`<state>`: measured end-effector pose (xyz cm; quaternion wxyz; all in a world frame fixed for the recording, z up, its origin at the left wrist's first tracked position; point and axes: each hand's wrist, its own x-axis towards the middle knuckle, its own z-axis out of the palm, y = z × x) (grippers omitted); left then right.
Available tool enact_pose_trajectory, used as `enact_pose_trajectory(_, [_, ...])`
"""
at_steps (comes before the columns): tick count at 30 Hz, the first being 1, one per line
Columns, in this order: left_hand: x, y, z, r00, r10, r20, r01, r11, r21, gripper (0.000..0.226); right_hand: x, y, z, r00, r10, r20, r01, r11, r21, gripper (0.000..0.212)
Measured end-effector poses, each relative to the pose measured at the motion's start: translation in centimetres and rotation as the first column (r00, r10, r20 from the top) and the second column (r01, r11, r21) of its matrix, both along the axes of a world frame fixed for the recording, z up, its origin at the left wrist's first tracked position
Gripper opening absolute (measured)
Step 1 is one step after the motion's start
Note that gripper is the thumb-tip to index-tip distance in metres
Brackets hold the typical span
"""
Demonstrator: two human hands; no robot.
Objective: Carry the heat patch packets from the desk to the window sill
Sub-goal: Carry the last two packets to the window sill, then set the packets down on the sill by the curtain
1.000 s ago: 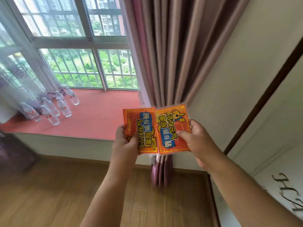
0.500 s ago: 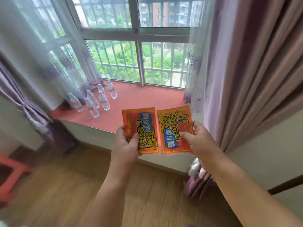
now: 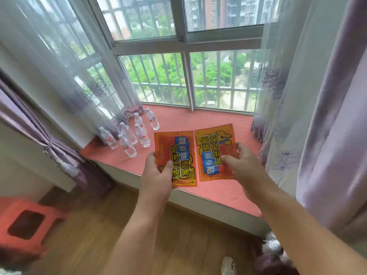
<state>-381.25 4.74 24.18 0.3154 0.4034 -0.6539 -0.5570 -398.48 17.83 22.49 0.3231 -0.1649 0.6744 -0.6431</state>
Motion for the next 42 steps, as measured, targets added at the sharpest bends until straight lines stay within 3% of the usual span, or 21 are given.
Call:
enact_pose_trajectory(10, [-11.7, -3.7, 0.8, 0.994, -0.112, 0.018, 0.112, 0.994, -0.004, 0.019, -9.9, -3.5, 1.5, 1.000, -0.029, -0.010, 0.029, 0.999, -0.014, 0.024])
enact_pose_trajectory(19, [-21.3, -3.5, 0.9, 0.956, -0.293, 0.002, 0.292, 0.956, 0.032, 0.023, -15.1, -0.5, 2.6, 0.975, -0.222, -0.019, 0.221, 0.975, -0.029, 0.027])
enact_pose_trajectory(32, [-27.4, -6.7, -0.8, 0.843, -0.537, -0.036, 0.538, 0.837, 0.103, 0.016, -15.7, -1.5, 1.8, 0.886, -0.457, -0.084, 0.461, 0.887, 0.030, 0.020])
enact_pose_trajectory(38, [-29.1, -11.4, -2.8, 0.727, -0.686, 0.034, 0.676, 0.723, 0.141, 0.013, -14.5, -6.2, -0.1, 0.825, -0.564, 0.021, 0.565, 0.825, -0.008, 0.013])
enact_pose_trajectory(42, [-29.6, -14.4, -4.8, 0.671, -0.741, 0.012, 0.715, 0.652, 0.250, 0.018, -13.6, -10.2, -2.8, 0.829, -0.558, -0.017, 0.559, 0.829, 0.027, 0.028])
